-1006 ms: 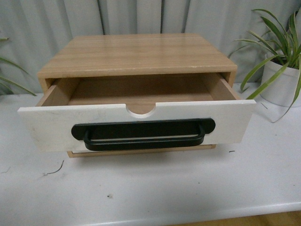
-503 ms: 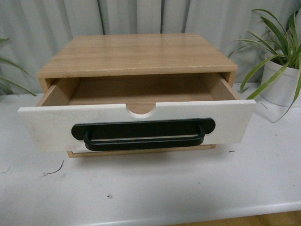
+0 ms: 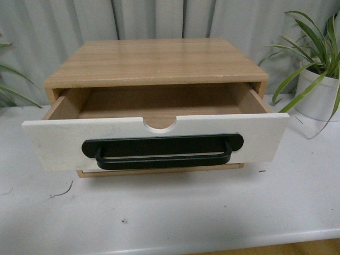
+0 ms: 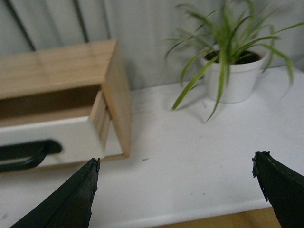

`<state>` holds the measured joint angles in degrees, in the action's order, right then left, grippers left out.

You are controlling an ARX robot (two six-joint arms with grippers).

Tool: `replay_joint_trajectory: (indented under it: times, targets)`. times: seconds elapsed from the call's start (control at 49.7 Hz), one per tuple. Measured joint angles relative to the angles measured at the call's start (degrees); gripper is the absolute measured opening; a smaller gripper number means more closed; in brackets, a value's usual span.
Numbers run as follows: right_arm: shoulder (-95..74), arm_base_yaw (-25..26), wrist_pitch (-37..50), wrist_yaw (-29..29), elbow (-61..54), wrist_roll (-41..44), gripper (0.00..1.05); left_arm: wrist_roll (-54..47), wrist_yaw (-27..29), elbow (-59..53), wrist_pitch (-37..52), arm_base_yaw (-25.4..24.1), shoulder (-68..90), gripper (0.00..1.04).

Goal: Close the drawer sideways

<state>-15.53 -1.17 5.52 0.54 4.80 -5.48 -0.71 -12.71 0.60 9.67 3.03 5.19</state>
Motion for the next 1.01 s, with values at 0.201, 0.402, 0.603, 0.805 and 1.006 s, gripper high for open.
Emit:
replay_joint_trajectory:
  times: [0.201, 0.402, 0.603, 0.805, 1.006]
  targets:
    - [-15.17, -3.87, -5.88, 10.14, 7.63, 9.38, 0.98, -11.17, -10.95, 0.24, -5.84, 6.99, 8.04, 0.98]
    - [-28.26, -6.80, -11.52, 18.49, 14.16, 24.48, 0.98, -26.58, -19.89, 5.62, -10.75, 9.05, 22.05, 0.98]
    - [-37.11, -7.48, -13.60, 20.39, 20.02, 35.52, 0.98, -41.64, -22.97, 12.22, -16.22, 10.67, 34.42, 0.98]
    - [-42.99, -8.24, -15.78, 22.05, 22.53, 42.91, 0.98, -52.87, -21.73, 17.07, -17.42, 12.50, 44.39, 0.98]
    - [-50.47, -11.85, -13.25, 21.70, 25.81, 47.84, 0.98, -56.81, -19.02, 22.18, -10.91, 14.69, 56.17, 0.98]
